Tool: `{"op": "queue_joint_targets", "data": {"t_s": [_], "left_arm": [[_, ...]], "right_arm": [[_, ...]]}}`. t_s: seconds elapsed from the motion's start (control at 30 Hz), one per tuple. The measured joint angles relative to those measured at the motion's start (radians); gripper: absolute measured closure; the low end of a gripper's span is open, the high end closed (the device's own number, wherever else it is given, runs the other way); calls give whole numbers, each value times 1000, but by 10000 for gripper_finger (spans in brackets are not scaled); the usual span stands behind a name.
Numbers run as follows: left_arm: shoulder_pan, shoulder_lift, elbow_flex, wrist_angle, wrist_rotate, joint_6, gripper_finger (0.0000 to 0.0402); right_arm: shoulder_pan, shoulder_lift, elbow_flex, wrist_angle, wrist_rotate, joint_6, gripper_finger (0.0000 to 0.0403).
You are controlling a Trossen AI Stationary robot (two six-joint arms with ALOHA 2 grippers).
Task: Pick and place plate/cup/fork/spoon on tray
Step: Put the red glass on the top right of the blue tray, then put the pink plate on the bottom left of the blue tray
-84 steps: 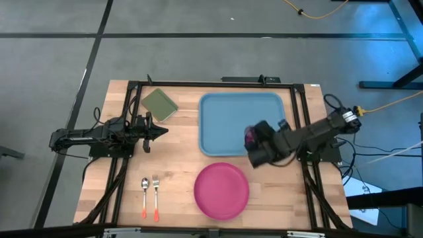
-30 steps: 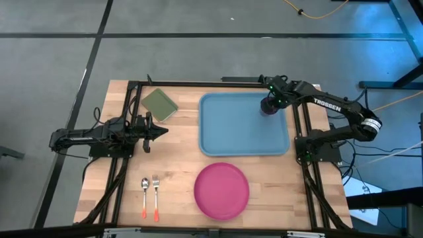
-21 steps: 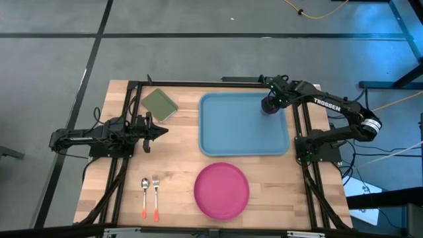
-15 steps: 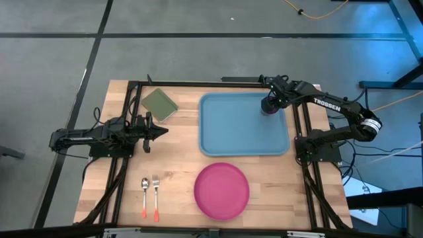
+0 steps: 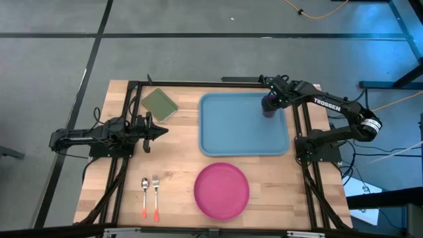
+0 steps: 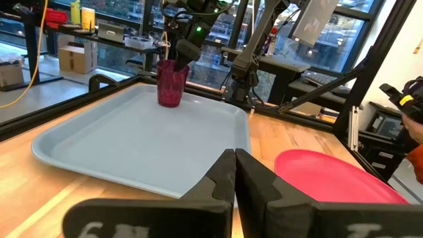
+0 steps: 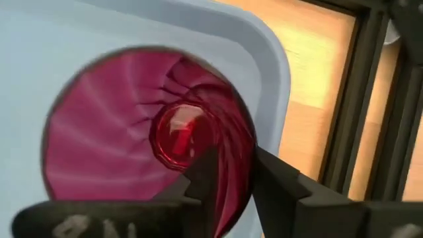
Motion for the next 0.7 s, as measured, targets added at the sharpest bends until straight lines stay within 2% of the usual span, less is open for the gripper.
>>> {"op": "queue_joint_targets", "data": {"t_s": [0.5, 0.57, 0.7], "left_arm": [[0, 0, 0, 0, 0, 0, 401], [0, 0, 0, 0, 0, 0, 401], [0, 0, 0, 0, 0, 0, 401]], "right_arm": [[1, -156, 48, -34, 24, 25, 315], [13, -186, 48, -31, -42, 23, 315], [83, -227, 48, -4, -256, -47, 315]]}}
